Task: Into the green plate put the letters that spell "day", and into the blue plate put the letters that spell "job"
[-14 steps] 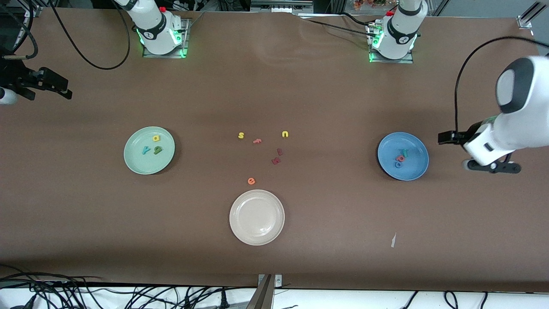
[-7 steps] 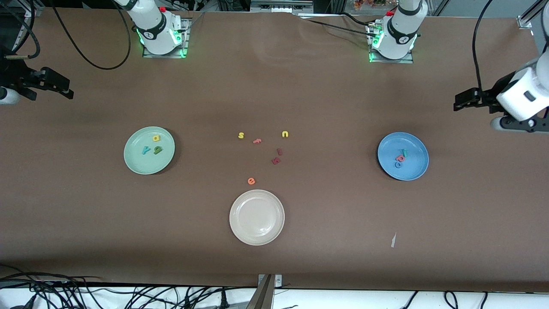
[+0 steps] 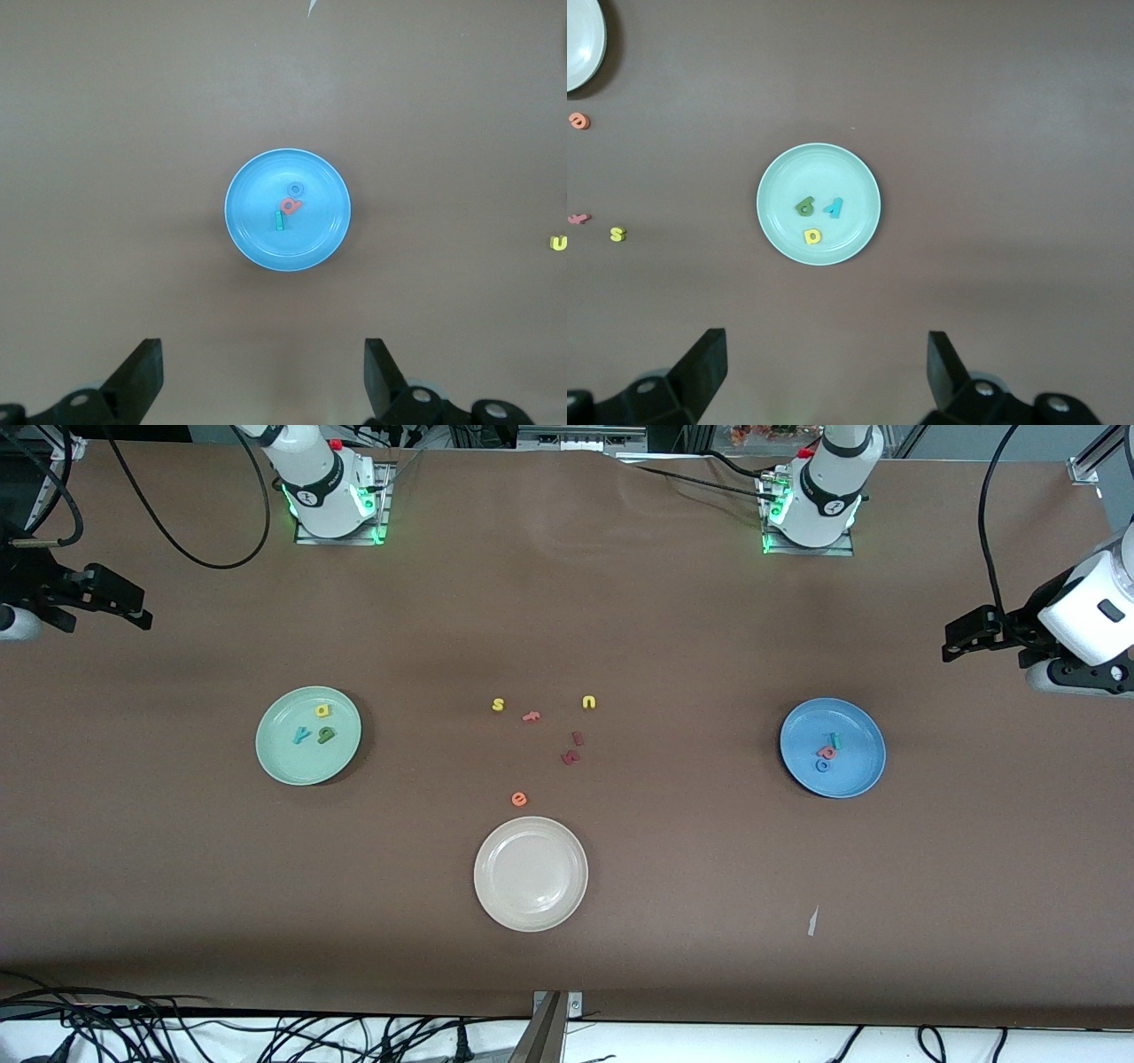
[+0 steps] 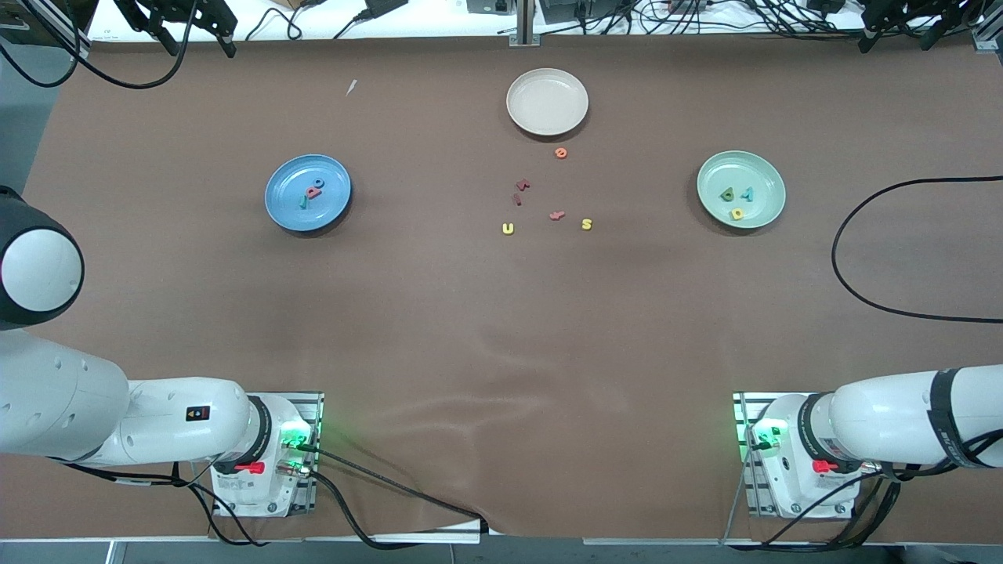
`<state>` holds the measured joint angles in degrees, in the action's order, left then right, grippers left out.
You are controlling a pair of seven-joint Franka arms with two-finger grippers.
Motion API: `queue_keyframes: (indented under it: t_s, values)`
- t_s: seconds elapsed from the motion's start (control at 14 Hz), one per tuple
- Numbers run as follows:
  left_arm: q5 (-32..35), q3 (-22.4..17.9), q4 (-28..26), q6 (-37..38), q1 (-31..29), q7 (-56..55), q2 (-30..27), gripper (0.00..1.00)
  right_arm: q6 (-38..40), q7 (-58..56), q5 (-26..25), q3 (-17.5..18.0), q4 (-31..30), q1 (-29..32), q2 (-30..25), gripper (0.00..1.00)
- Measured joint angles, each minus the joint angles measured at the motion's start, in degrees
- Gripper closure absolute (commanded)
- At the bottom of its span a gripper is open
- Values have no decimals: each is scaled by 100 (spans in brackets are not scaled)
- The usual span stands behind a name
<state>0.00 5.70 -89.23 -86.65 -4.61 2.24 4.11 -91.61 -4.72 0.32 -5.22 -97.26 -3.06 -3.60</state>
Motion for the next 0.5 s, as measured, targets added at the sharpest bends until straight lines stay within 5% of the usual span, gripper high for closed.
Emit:
queue_keyframes:
  t_s: [0.5]
  values:
    - [49, -1, -2, -7, -33, 0, 4, 0, 3, -2, 0, 0, 0, 0, 0, 0]
